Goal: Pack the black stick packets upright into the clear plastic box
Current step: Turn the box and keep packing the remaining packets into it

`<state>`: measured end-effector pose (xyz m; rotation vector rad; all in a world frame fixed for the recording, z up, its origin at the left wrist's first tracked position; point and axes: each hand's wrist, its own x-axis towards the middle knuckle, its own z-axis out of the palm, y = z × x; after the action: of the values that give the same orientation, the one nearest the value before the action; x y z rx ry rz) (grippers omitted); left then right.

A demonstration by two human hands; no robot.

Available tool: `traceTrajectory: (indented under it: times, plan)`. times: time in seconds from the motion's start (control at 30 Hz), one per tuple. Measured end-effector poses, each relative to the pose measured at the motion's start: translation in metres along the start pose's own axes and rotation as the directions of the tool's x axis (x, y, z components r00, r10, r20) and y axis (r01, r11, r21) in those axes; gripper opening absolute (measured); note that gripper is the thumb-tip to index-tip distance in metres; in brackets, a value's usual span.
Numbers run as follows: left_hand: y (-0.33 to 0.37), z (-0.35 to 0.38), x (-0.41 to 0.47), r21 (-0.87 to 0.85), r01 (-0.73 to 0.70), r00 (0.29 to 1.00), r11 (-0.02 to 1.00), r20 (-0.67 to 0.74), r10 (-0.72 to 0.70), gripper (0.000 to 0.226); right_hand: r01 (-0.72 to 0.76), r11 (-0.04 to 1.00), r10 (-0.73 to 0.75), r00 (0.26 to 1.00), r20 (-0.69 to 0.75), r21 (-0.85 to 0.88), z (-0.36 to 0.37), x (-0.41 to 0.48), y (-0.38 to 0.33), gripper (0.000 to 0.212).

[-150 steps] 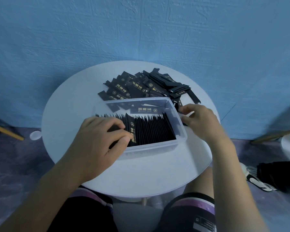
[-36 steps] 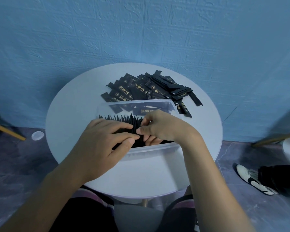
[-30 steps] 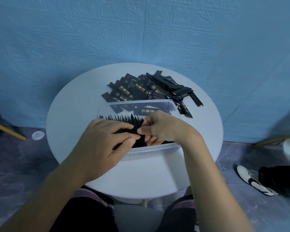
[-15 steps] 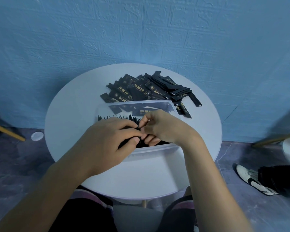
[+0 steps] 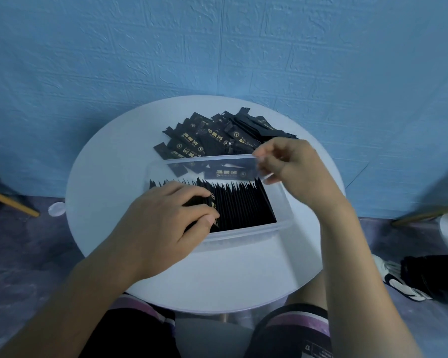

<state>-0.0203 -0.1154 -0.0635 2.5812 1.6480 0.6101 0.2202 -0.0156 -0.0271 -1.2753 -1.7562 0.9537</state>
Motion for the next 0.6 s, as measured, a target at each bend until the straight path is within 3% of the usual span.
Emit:
traceTrajectory:
  times: [0.1,0.17,0.23,0.3,0.37,0.43,0.5,0.6]
  plan:
    - [0.0,0.0,0.001,-0.008,0.013,1.0,1.0,0.005,-0.013,0.042,-0.052,0.986,0.068,0.993,-0.098,0.158,-0.007,0.015,0.014,0.015]
    - [0.0,-0.001,0.001,-0.01,0.014,1.0,1.0,0.011,-0.014,0.042,-0.062,0.992,0.08,0.981,-0.175,0.108,-0.009,0.03,0.034,0.015]
    - [0.0,-0.002,0.001,-0.004,0.009,1.0,1.0,0.022,-0.008,0.042,-0.069,0.989,0.026,0.955,-0.296,-0.133,-0.014,0.046,0.06,0.012]
    - [0.001,-0.002,0.001,0.011,-0.001,1.0,1.0,0.029,0.001,0.041,-0.112,0.889,-0.065,0.928,-0.366,-0.443,-0.021,0.058,0.08,0.017]
    - [0.002,-0.002,0.001,0.019,-0.005,0.999,1.0,0.032,0.005,0.04,-0.141,0.839,-0.04,0.947,-0.318,-0.526,-0.025,0.071,0.096,0.045]
    - [0.001,-0.003,0.001,0.011,-0.004,0.999,1.0,0.038,0.004,0.04,-0.207,0.82,0.086,0.966,-0.242,-0.534,-0.026,0.079,0.104,0.063]
    - [0.0,-0.002,0.001,-0.001,0.0,0.999,1.0,0.039,0.0,0.04,-0.234,0.78,0.162,0.971,-0.174,-0.58,-0.024,0.082,0.109,0.065]
    - [0.0,-0.002,0.001,-0.018,-0.003,0.999,1.0,0.045,0.003,0.039,-0.191,0.79,0.132,0.981,-0.142,-0.583,-0.017,0.076,0.107,0.06]
